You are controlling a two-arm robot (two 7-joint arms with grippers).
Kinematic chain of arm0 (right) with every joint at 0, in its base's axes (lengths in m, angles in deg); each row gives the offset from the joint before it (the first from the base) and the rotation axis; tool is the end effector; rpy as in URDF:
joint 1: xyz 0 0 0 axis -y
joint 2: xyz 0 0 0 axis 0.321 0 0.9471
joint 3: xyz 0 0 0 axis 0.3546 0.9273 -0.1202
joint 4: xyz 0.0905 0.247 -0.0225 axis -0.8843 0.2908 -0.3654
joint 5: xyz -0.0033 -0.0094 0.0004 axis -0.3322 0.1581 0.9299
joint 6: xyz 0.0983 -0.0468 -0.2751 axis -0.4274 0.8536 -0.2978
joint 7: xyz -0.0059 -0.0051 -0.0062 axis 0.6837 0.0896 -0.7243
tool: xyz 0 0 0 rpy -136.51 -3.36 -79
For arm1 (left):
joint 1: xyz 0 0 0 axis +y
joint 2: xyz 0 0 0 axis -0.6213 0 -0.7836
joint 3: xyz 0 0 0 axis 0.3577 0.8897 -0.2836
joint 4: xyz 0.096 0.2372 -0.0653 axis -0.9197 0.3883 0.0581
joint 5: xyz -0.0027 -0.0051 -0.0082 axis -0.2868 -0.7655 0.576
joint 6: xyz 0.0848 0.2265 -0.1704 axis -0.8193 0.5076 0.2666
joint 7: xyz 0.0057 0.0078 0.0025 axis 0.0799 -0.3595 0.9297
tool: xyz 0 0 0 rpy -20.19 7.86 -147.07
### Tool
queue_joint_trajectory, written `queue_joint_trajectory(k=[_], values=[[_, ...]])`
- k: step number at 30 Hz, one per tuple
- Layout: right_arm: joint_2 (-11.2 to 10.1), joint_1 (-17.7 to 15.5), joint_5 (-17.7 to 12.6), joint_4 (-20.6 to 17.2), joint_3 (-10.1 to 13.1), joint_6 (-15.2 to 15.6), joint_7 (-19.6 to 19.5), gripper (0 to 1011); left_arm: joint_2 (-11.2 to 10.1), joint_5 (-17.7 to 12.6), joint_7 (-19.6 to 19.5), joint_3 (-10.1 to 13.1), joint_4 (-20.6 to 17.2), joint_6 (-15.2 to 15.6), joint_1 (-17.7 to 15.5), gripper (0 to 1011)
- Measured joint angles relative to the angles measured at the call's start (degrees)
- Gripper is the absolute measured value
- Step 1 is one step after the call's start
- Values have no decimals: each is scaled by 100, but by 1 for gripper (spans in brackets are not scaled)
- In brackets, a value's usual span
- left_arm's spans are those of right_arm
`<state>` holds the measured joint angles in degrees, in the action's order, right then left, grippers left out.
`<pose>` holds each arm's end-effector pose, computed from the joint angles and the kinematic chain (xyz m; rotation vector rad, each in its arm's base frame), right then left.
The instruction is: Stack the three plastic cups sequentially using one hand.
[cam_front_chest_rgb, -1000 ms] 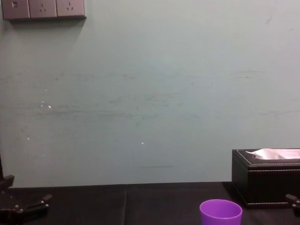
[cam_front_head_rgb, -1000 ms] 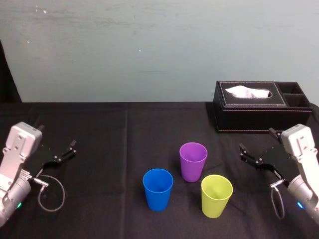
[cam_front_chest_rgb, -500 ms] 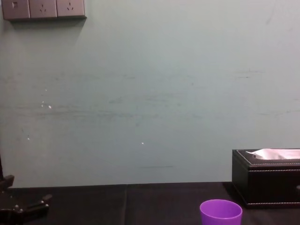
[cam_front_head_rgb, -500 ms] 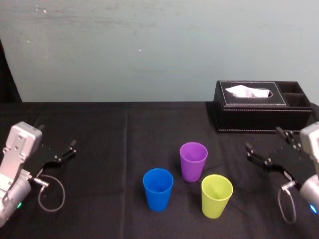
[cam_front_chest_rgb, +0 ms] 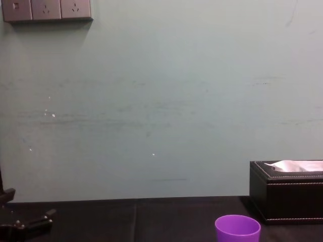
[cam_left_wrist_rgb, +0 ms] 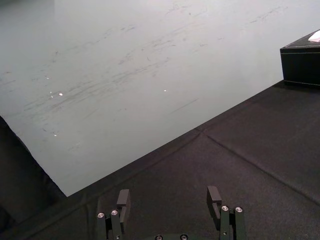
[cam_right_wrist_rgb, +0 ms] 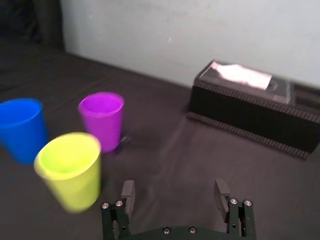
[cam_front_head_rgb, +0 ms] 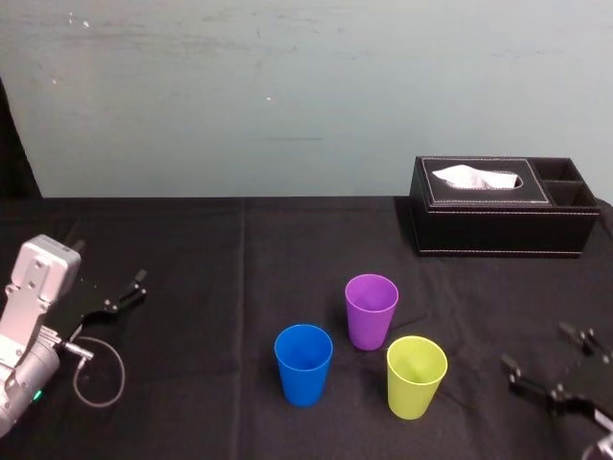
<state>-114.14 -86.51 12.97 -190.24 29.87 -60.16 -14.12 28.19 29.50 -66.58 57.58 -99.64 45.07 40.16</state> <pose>0.2486 -0.1061 -0.2444 -0.3149 -0.0088 -1.1293 0.3416 0.0714 -0.2787 0.3045 -0.2853 1.2479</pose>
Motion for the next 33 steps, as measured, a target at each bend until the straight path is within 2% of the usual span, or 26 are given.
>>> queue_joint_trajectory(k=[1, 2, 4, 7, 12, 21, 23, 33], values=[[0, 0, 0, 0, 0, 0, 0, 1004, 0, 0, 0, 0, 0, 0, 0, 1000], [-65, -234, -85, -134, 101, 66, 37, 1004, 0, 0, 0, 0, 0, 0, 0, 1000], [-135, -500, -202, -305, 211, 191, 94, 1004, 0, 0, 0, 0, 0, 0, 0, 1000], [-203, -750, -299, -474, 290, 310, 205, 1004, 0, 0, 0, 0, 0, 0, 0, 1000], [-242, -868, -323, -621, 254, 473, 395, 1004, 0, 0, 0, 0, 0, 0, 0, 1000], [-64, -587, -126, -640, -89, 691, 628, 1004, 0, 0, 0, 0, 0, 0, 0, 1000], [52, -422, -29, -588, -238, 759, 688, 1004, 0, 0, 0, 0, 0, 0, 0, 1000], [454, -1, 402, -370, -560, 876, 693, 1004, 0, 0, 0, 0, 0, 0, 0, 1000]])
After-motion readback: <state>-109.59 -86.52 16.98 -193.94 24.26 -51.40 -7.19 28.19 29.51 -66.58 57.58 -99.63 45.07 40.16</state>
